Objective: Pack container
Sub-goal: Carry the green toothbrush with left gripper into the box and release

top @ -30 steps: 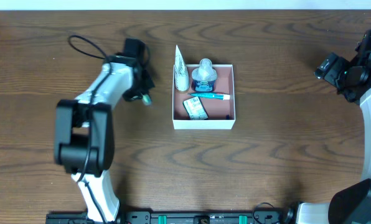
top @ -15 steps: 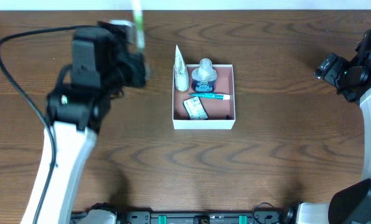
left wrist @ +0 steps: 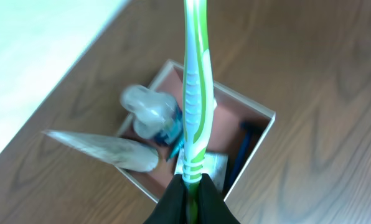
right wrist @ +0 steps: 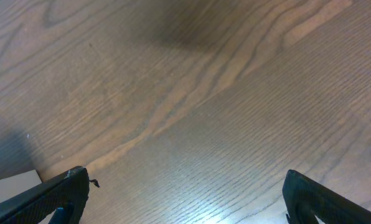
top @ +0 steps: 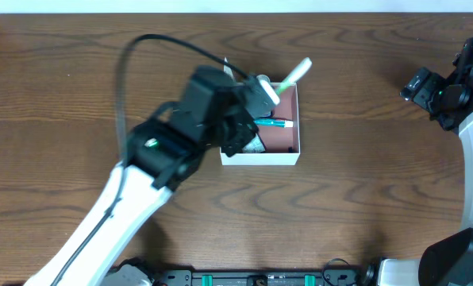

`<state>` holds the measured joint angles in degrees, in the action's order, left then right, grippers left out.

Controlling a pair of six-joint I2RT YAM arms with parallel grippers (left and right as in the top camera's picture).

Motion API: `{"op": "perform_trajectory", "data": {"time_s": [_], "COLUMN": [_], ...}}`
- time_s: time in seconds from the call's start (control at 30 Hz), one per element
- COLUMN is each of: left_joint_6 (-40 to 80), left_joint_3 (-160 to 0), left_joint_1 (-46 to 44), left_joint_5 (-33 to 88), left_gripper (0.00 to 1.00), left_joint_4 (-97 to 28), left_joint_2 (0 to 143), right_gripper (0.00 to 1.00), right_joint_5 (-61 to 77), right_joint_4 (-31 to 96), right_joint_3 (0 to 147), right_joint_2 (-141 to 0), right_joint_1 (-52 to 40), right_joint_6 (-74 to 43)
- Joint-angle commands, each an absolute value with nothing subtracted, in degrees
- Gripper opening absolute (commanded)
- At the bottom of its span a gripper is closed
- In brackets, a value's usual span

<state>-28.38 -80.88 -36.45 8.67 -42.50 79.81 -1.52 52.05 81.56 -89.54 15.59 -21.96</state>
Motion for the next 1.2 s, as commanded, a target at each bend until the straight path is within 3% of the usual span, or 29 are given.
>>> {"op": "perform_trajectory", "data": {"time_s": [0.0,0.33,1.13,1.17], "left_joint_6": [-40.3,-55.8,-59.5,-59.5], "left_joint_3": [-79.7,-79.7,-79.7,-79.7], "left_joint_1": [-38.0,-38.4,-36.0,-36.0], "left_joint_5": [3.0,-1.5,-3.9,-3.9], "left_gripper": [0.06,0.06,0.06,0.12], "left_joint_4": [-43.7,-44.9,-44.5,-44.5], "left_joint_2": [84.9,97.1,102.0,102.0], "right_gripper": [0.99,0.99,0.99,0.99], "right_joint_5": [-2.1,-2.1,-2.1,-2.1], "right_joint_4": [52.1,52.1,52.1,52.1], "right_joint_3": [81.7,81.7,81.7,81.7], "right_joint_2": [-89.9,-89.9,-89.9,-89.9], "right_joint_1": [15.7,15.7,15.7,15.7], "right_joint_6": [-22.3,-22.3,-22.3,-22.3]}}
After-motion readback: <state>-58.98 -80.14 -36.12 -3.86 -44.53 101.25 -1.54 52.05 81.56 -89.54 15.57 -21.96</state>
